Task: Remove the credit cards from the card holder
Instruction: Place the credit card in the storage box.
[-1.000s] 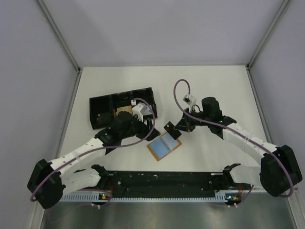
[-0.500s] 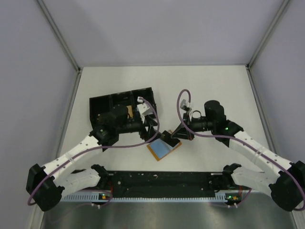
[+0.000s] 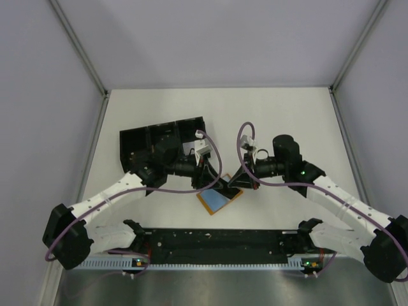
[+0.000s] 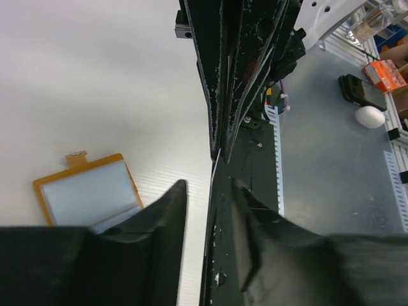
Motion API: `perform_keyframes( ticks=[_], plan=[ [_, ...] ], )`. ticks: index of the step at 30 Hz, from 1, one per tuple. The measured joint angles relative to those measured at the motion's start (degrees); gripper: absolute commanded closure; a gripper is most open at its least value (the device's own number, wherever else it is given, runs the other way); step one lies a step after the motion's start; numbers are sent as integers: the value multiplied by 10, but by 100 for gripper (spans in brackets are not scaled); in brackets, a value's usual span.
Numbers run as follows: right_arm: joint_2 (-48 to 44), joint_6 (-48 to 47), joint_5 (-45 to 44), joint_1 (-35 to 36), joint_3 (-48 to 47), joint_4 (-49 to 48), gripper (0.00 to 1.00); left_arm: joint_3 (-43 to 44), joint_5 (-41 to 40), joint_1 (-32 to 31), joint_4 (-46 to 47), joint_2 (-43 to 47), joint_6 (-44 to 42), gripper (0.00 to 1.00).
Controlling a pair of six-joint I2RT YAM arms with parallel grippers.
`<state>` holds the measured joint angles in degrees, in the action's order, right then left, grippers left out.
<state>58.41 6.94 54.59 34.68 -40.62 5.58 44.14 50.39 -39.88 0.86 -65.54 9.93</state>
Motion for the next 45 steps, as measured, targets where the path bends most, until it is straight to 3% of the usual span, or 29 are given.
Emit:
perform_keyframes(
  ticks=[2,3,7,12,16,20,26,31,37,45],
  plan=[
    [0,-1,0,1,0,0,100,0,7,0,5,-1,3,93],
    [0,-2,0,1,0,0,100,1,9,0,5,-1,5,100],
    [0,-5,-4,1,0,0,97,2,9,0,6,-2,3,100],
    [-2,-3,-33,1,0,0,54,7,-47,2,-31,17,-7,100],
    [-22,-1,-76,1,0,1,25,7,-118,41,-78,62,-4,100],
    [-49,1,-136,1,3,-1,10,-4,-161,152,-103,119,21,100],
    [-64,3,-212,1,29,-4,8,-11,-235,339,-179,178,53,100],
    [-71,9,-250,1,62,-17,8,-5,-292,461,-243,169,52,100],
    [-80,12,-280,1,82,-23,7,27,-360,516,-275,106,52,100],
    [-102,13,-307,1,99,-37,7,118,-398,538,-272,-28,51,100]
  ],
)
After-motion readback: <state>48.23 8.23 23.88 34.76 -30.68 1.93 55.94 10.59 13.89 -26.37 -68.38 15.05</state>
